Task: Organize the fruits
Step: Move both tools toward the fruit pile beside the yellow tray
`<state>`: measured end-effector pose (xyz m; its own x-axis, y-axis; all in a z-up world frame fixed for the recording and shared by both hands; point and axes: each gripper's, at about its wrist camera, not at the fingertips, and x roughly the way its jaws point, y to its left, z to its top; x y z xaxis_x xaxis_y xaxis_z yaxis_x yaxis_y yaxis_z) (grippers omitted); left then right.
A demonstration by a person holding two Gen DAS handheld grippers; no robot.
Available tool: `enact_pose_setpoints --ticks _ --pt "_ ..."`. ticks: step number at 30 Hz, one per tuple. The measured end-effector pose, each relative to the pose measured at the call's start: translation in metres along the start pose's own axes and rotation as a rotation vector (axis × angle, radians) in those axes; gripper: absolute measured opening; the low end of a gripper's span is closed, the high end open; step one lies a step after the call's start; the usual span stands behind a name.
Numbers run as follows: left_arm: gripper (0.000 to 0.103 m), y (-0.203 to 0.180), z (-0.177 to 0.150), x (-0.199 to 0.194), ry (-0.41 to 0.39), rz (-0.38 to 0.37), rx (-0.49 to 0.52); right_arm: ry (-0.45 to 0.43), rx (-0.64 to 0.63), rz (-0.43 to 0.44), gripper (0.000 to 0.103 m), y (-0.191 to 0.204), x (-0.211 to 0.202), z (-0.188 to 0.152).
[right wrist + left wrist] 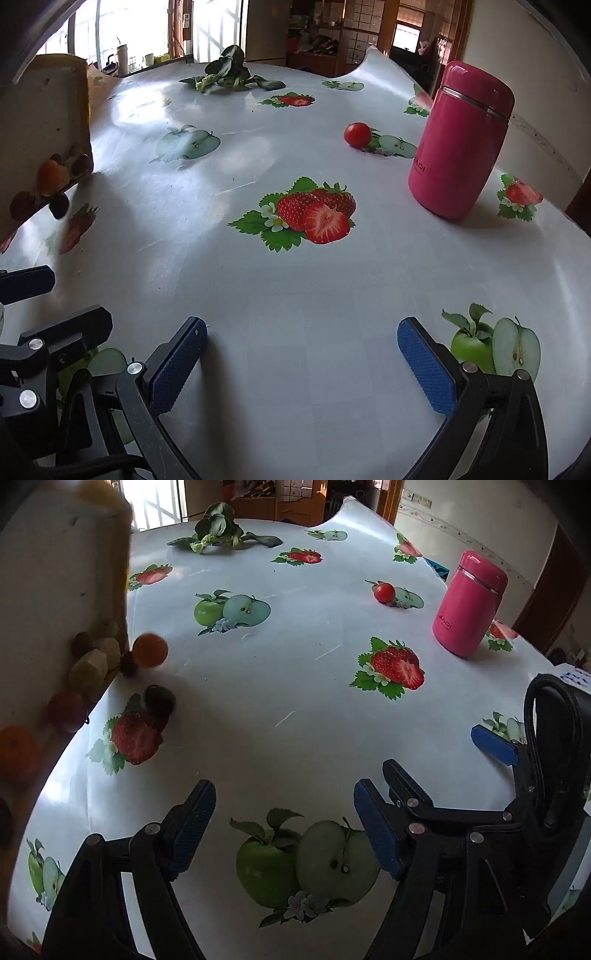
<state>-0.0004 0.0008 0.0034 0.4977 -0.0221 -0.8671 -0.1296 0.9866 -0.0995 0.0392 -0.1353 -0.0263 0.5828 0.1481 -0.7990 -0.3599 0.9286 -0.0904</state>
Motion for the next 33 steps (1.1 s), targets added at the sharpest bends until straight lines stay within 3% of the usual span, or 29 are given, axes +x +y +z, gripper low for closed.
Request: enact_pose_setpoints --ticks 4,16,19,26,33 --pt "0.077 -0.003 -0.001 0.005 -0.005 0.033 0.016 0.0 -0.001 0.001 0.103 0.0 0.0 0.0" --pt "0.077 0.026 -0.009 0.002 0.006 0.0 -0.061 -0.001 0.002 0.0 0.102 0.001 -0.001 -0.002" --pt "0.077 0.033 -0.021 0.009 0.051 0.018 -0.065 0.001 0.001 0.001 0.102 0.0 -0.001 -0.001" --pt "0.077 0.063 -0.031 -0.006 0.034 -0.023 -0.12 0.001 0.001 0.0 0.102 0.0 0.0 -0.001" --pt "0.077 0.103 -0.039 -0.013 0.068 -0.001 -0.22 0.001 0.001 0.001 0.102 0.0 0.0 0.0"
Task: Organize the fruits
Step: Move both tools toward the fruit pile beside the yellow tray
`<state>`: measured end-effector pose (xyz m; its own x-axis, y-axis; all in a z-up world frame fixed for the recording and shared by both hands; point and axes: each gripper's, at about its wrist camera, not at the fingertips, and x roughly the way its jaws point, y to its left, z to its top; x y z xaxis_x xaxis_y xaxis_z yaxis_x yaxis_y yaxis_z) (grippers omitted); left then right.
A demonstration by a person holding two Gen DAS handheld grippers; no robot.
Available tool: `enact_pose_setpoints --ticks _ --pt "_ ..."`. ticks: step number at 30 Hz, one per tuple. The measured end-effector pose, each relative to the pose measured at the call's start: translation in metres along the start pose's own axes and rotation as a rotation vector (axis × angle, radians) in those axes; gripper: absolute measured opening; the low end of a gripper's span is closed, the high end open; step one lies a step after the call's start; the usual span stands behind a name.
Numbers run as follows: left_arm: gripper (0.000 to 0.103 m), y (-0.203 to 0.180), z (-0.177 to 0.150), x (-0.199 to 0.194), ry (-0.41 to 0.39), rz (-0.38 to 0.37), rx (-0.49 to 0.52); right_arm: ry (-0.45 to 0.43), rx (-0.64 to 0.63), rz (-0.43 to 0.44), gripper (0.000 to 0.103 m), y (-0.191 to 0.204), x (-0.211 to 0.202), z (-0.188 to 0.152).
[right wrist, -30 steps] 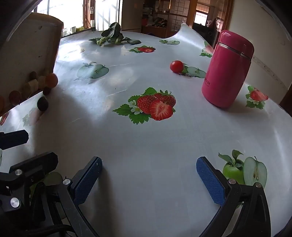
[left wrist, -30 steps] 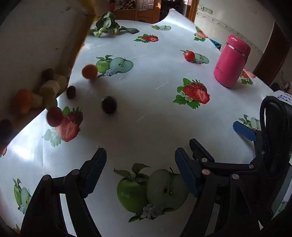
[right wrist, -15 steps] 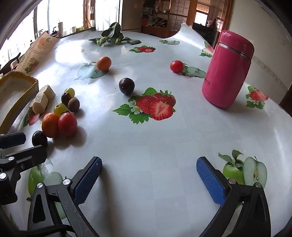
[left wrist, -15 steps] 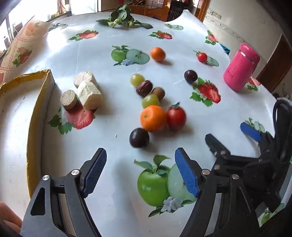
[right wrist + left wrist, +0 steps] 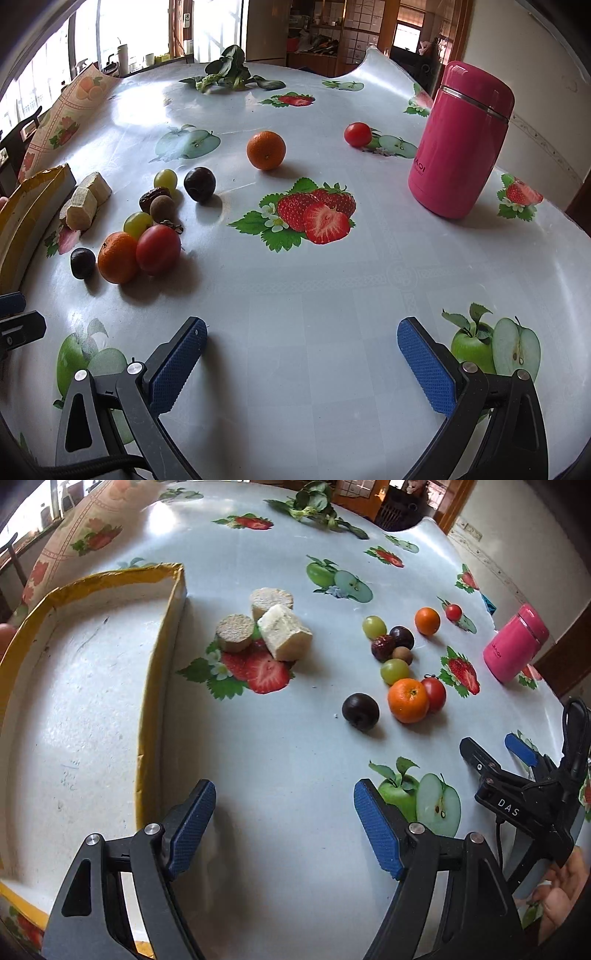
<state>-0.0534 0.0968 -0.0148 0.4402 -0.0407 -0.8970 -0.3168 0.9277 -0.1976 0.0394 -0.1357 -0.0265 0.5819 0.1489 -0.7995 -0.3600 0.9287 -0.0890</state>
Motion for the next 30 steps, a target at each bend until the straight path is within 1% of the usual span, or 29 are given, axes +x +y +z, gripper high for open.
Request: enact_pose_setpoints --ticks 2,4,5,7,8,10,11,12,13,14,16,17,19,22,24,26,28,30 --pt "0.077 -0.002 -0.002 -0.002 0.025 0.01 -0.012 0.0 -0.001 0.0 0.102 0.0 0.0 0.0" --pt "0.077 -0.008 -0.006 -0.006 0.041 0.034 -0.003 -0.001 0.0 0.0 0.102 0.0 0.0 0.0" --pt "0.077 -0.012 -0.007 -0.01 0.038 0.048 0.004 -0.001 -0.001 -0.001 0.102 0.0 0.0 0.0" --pt "0.077 -0.019 -0.009 -0.02 0.026 0.052 0.017 0.001 -0.002 0.001 0.102 0.001 0.0 0.0" --pt "0.077 -0.021 -0.009 -0.027 0.021 0.053 0.02 0.008 -0.006 0.024 0.103 0.0 0.0 0.001" --pt "0.077 -0.027 -0.009 -0.04 0.003 0.085 0.027 0.075 -0.032 0.037 0.102 0.004 -0.001 0.006" --pt "0.077 -0.029 -0.009 -0.048 -0.016 0.09 0.029 0.081 -0.006 0.052 0.102 0.002 -0.007 0.008" --pt "0.077 -0.031 -0.008 -0.055 -0.033 0.092 0.029 0.05 0.051 0.116 0.101 -0.002 -0.019 0.011" --pt "0.077 -0.033 -0.007 -0.062 -0.045 0.099 0.03 0.011 0.112 0.201 0.101 -0.007 -0.032 0.013" --pt "0.077 -0.035 -0.006 -0.069 -0.062 0.105 0.03 0.004 0.141 0.262 0.101 -0.007 -0.041 0.017" --pt "0.077 -0.04 -0.003 -0.082 -0.094 0.127 0.036 0.041 0.155 0.368 0.101 -0.002 -0.05 0.026" --pt "0.077 -0.043 -0.003 -0.088 -0.11 0.138 0.04 0.054 0.139 0.395 0.101 0.003 -0.056 0.032" --pt "0.077 -0.047 -0.001 -0.101 -0.141 0.16 0.047 0.059 0.072 0.408 0.102 0.014 -0.069 0.043" --pt "0.077 -0.051 -0.003 -0.117 -0.18 0.184 0.046 0.025 -0.032 0.441 0.102 0.03 -0.095 0.053" --pt "0.077 -0.051 -0.004 -0.126 -0.195 0.179 0.037 0.006 -0.076 0.467 0.102 0.034 -0.111 0.059" --pt "0.077 -0.05 -0.005 -0.134 -0.212 0.183 0.026 0.019 -0.125 0.45 0.102 0.039 -0.121 0.063" --pt "0.077 -0.051 -0.007 -0.139 -0.224 0.19 0.022 0.04 -0.166 0.451 0.102 0.04 -0.129 0.065" --pt "0.077 -0.051 -0.008 -0.144 -0.236 0.194 0.021 0.027 -0.181 0.465 0.102 0.038 -0.137 0.065"
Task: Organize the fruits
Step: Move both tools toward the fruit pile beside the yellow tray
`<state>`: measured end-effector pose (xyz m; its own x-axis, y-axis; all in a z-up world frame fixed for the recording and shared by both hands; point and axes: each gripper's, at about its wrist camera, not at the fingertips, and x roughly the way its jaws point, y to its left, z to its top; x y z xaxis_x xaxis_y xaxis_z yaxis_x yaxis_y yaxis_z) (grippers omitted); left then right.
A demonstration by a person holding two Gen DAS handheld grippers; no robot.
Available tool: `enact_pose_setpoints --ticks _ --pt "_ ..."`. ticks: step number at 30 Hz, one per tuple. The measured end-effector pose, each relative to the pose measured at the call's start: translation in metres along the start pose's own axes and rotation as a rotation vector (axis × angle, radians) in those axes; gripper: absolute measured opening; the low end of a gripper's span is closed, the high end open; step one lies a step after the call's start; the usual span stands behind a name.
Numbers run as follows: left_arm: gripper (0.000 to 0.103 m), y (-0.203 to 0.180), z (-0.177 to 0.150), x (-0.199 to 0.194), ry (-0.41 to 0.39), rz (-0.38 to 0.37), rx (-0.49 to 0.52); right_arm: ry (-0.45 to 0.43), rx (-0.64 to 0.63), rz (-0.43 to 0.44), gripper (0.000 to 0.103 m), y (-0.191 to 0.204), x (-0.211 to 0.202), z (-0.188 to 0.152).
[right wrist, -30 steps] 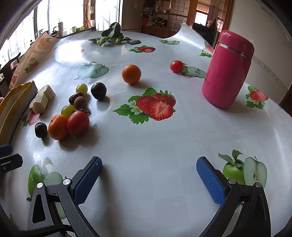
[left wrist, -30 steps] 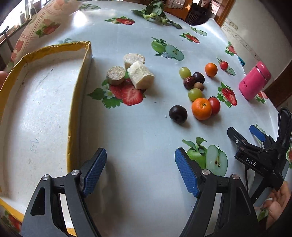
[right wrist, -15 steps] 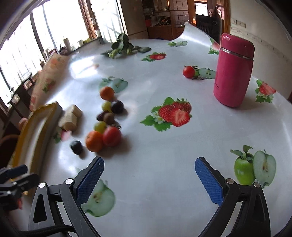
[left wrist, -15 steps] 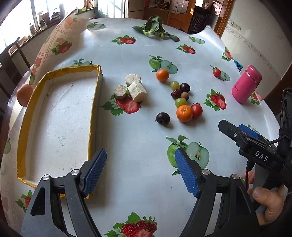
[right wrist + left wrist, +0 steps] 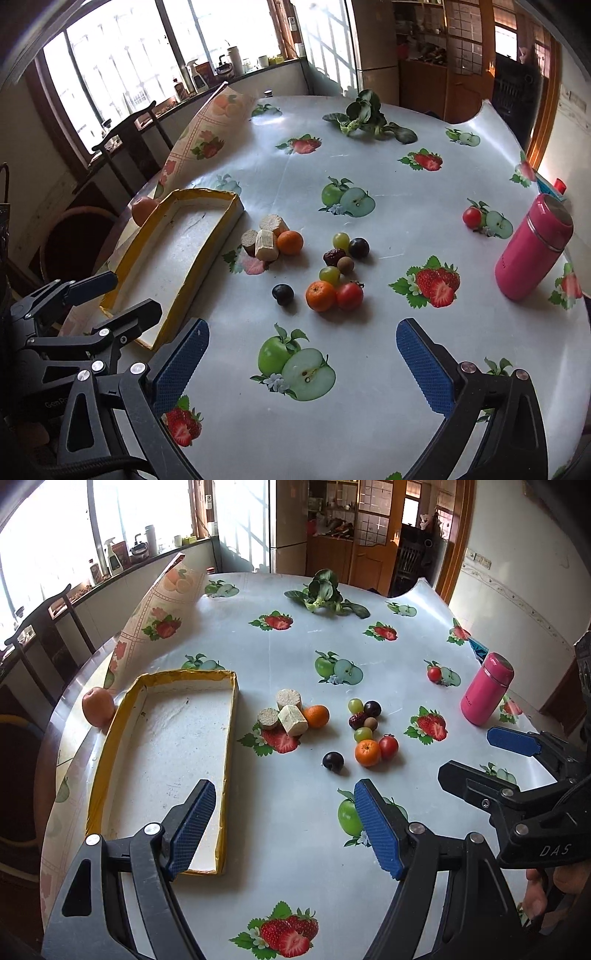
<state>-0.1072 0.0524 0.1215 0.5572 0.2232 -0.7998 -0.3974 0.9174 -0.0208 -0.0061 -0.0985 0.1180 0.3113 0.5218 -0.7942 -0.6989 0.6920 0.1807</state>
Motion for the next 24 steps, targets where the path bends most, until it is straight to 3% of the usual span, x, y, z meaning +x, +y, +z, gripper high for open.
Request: enact_pose_setpoints --ticks 9,24 --pt "0.077 -0.003 -0.008 -0.012 -0.02 0.02 0.002 -0.028 -0.14 -0.024 0.102 0.014 -0.018 -0.005" --pt "0.077 0.0 -0.011 -0.009 -0.007 0.039 -0.013 -0.008 -0.188 0.004 0.102 0.015 -0.014 -0.009"
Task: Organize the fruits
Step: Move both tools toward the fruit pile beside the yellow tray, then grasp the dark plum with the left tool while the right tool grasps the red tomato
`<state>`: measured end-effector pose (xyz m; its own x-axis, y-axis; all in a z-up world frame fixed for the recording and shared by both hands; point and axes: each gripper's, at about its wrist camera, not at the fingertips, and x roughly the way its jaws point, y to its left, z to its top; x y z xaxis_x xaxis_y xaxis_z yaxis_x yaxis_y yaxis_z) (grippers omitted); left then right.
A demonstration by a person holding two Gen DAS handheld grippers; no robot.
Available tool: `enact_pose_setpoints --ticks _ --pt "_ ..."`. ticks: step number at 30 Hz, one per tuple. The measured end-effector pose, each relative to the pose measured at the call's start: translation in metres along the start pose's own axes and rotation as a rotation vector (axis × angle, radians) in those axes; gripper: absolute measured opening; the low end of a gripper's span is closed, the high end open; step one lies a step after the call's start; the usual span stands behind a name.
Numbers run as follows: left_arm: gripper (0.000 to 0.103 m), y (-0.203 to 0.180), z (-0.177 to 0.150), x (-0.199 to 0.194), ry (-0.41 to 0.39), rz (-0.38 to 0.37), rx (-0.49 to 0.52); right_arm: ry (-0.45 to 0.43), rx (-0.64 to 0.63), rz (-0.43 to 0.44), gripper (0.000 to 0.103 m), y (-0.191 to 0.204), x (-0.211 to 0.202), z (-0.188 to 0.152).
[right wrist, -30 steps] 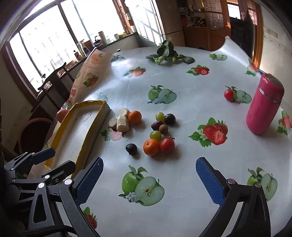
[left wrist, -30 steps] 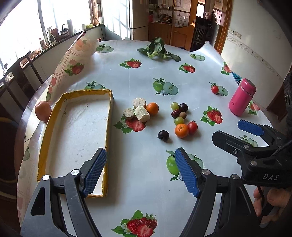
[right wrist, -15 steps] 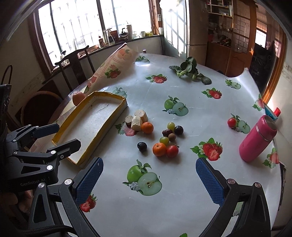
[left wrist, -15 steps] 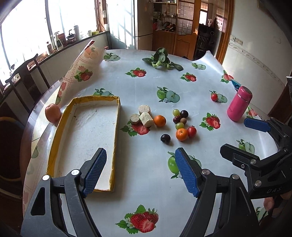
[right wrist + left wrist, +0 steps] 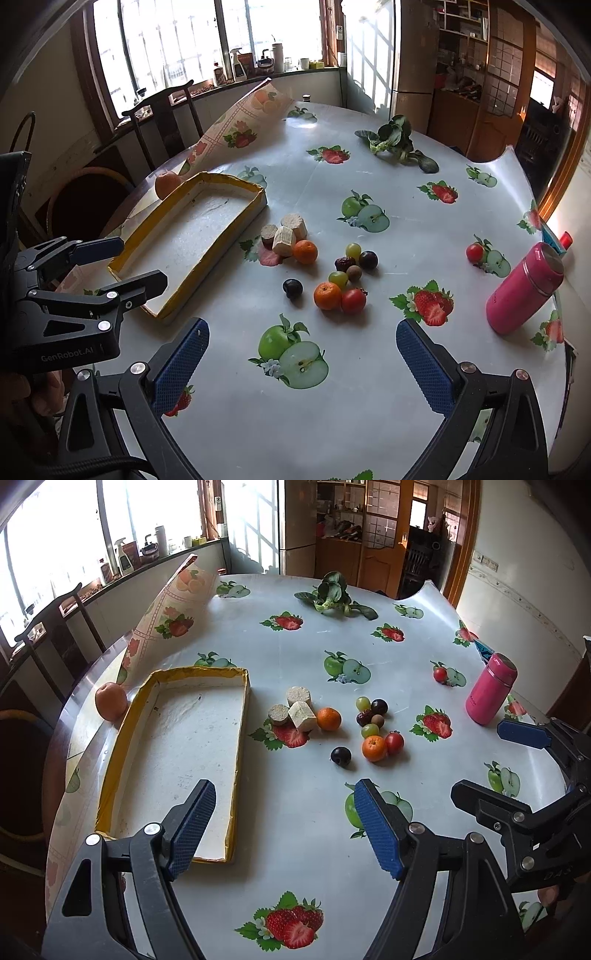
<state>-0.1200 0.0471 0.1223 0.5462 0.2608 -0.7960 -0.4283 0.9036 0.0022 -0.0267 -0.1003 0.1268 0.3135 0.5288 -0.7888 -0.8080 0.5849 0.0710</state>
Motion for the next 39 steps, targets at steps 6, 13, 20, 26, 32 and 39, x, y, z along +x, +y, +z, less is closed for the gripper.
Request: enact_pose_setpoints --ticks 6,13,20,26,32,39 --pt "0.077 0.001 0.001 0.003 0.007 -0.004 -0.005 0.001 -0.009 0.002 0.102 -0.002 0.002 0.001" --pt "0.077 0.002 0.002 0.009 0.02 -0.013 -0.011 0.01 -0.002 0.003 0.102 -0.007 0.007 0.003" --pt "0.077 -0.001 0.003 0.014 0.031 -0.02 -0.006 0.018 0.01 -0.001 0.102 -0.011 0.011 0.002" --pt "0.077 -0.002 0.001 0.021 0.05 -0.042 -0.015 0.023 0.027 0.005 0.102 -0.016 0.014 0.001" --pt "0.077 -0.006 -0.001 0.048 0.104 -0.089 -0.009 0.039 0.053 0.023 0.099 -0.023 0.03 -0.005" --pt "0.077 -0.026 0.008 0.099 0.165 -0.161 0.006 0.105 0.138 0.057 0.069 -0.047 0.079 -0.013"
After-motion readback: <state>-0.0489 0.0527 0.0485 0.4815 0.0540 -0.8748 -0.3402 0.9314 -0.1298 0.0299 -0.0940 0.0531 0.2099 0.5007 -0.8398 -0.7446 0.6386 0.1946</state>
